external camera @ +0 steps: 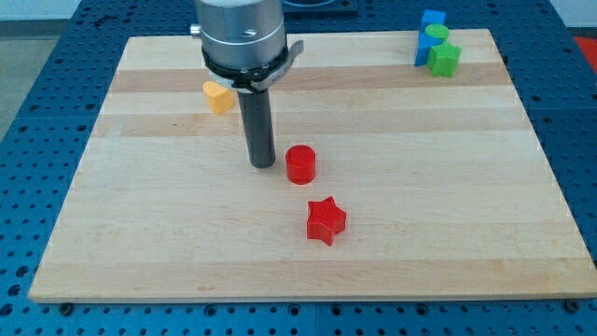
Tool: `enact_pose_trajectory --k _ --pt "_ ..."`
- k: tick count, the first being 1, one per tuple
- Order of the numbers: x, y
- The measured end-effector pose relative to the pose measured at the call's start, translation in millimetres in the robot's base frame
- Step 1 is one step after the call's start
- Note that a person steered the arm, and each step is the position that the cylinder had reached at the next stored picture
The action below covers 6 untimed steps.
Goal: Move the red circle above the red star
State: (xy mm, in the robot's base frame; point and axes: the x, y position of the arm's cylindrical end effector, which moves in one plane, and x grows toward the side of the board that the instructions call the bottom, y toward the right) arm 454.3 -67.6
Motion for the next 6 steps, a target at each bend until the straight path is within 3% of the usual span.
enact_pose_trajectory --k 2,3,4,6 --pt "22.6 -13.5" --pt "-24.7 -13.4" --pt "-43.7 9.8" --pt "-3.7 16.9"
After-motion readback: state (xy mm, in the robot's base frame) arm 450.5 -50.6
